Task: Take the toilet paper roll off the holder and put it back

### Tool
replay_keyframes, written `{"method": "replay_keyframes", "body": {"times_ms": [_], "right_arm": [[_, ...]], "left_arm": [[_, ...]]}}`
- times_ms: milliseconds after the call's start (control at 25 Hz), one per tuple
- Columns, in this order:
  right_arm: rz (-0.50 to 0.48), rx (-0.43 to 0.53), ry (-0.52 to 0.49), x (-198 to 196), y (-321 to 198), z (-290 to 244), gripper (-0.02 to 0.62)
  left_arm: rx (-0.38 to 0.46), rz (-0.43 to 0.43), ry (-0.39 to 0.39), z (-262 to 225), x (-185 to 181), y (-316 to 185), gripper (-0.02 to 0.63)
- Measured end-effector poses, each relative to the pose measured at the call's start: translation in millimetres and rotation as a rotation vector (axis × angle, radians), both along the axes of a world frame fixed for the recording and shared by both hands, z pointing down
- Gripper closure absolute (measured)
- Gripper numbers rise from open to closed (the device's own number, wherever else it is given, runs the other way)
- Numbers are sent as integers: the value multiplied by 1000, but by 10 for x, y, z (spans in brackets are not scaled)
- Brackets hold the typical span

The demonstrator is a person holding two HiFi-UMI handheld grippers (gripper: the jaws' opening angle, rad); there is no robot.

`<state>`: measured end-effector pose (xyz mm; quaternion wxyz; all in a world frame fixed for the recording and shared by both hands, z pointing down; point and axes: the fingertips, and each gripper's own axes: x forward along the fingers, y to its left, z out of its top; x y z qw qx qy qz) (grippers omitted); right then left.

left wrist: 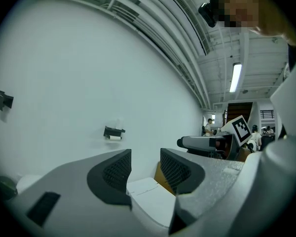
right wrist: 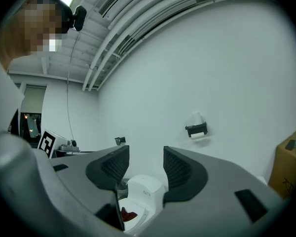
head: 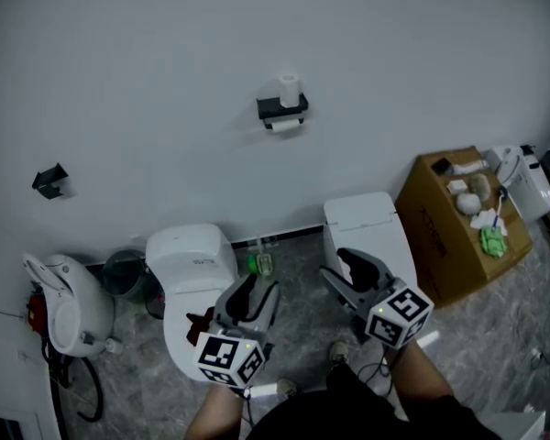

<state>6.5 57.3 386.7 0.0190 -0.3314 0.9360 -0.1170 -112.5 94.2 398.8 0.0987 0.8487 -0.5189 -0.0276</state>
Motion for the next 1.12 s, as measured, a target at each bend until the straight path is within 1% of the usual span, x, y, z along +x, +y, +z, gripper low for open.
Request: {"method": "replay_keyframes", "body": {"times_ms": [120, 200, 360, 600, 720, 920, 1120], "right_arm": [[-23, -1, -4, -5, -283, 53, 371], [-44, -3, -20, 60, -497, 85, 370], [-90, -5, -55, 273, -964, 64, 365], [-154, 11, -93, 665, -1572, 8, 364], [-170, 9, -104, 812, -1838, -10, 365], [-187, 10, -121, 922, -2099, -12, 360], [-190, 6, -115, 838, -2386, 9, 354]], "left_arm": [[-15, -39, 0, 69, -13, -230, 422], [-26, -69, -10, 93, 53, -403, 413], [-36, -112, -35, 27, 303, -801, 403], [-6, -160, -76, -137, 805, -1376, 402], [4, -179, -92, -204, 945, -1611, 402], [4, -211, -103, -243, 992, -1833, 400], [-8, -220, -93, -233, 902, -2109, 400]]}}
